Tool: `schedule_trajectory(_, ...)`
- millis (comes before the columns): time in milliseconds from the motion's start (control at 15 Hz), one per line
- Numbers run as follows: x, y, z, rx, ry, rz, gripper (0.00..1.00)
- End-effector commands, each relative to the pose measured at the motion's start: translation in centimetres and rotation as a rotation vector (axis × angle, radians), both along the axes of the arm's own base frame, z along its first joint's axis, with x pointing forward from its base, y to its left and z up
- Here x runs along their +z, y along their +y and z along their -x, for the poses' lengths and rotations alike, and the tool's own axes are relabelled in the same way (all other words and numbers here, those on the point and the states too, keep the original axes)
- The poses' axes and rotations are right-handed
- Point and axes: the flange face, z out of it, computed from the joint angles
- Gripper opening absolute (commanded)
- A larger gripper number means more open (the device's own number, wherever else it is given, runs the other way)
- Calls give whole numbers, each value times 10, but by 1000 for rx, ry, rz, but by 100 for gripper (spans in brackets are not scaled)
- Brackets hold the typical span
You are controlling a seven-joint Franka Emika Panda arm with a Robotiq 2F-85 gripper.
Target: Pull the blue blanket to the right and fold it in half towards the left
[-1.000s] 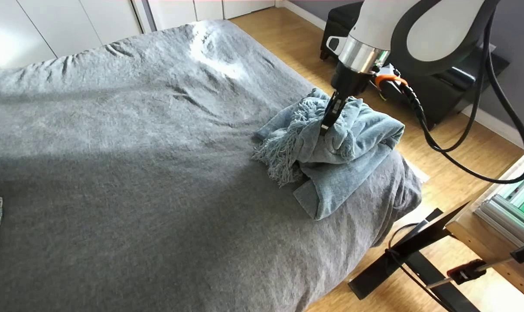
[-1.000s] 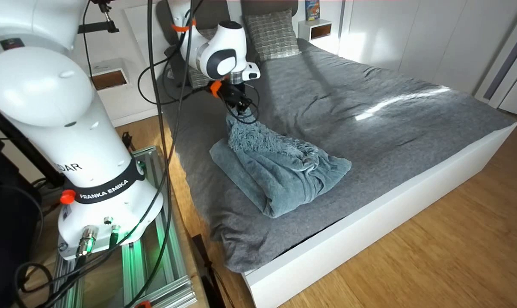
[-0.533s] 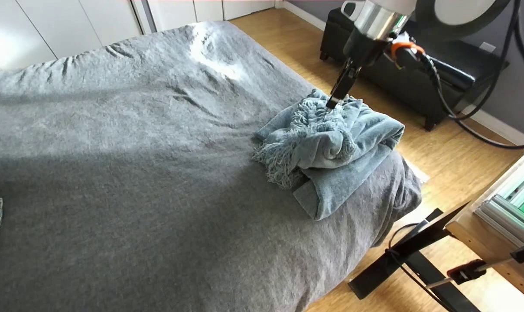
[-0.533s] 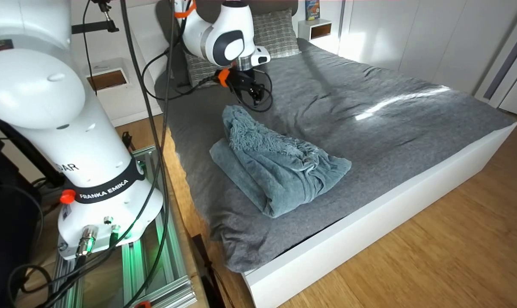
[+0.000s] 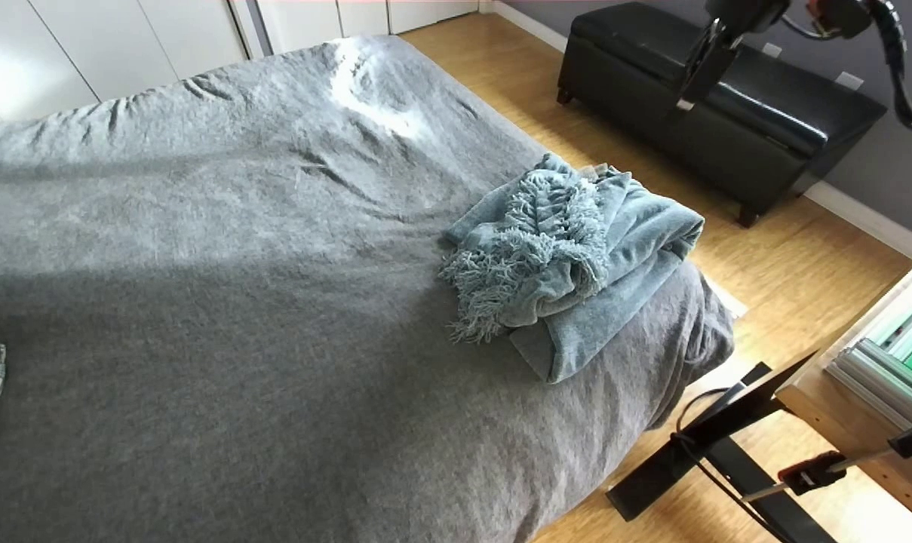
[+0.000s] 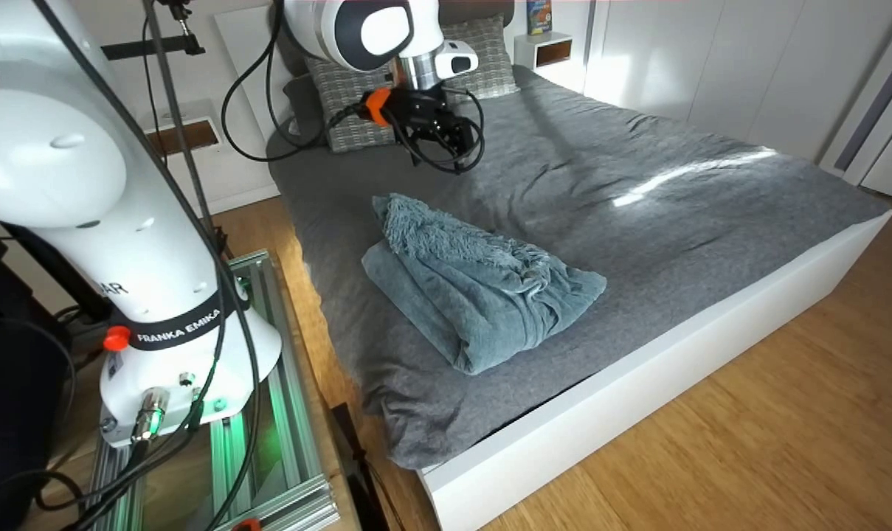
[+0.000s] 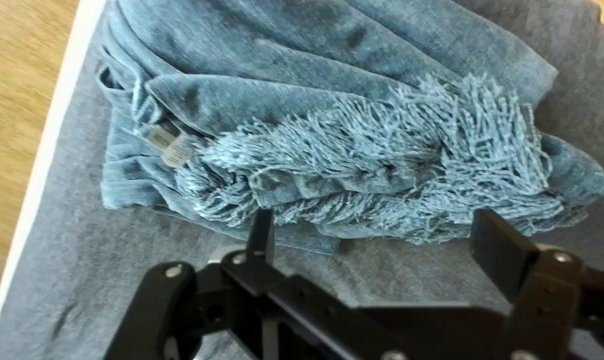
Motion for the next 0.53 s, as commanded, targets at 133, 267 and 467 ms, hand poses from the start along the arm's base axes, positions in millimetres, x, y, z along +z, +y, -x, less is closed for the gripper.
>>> schedule_trajectory(133, 48, -96, 2, 68, -44, 21, 100)
schedule_trajectory(267, 39, -91, 3, 30, -40, 30, 100)
schedule_trajectory(467, 45, -101, 0, 49, -51, 31, 100)
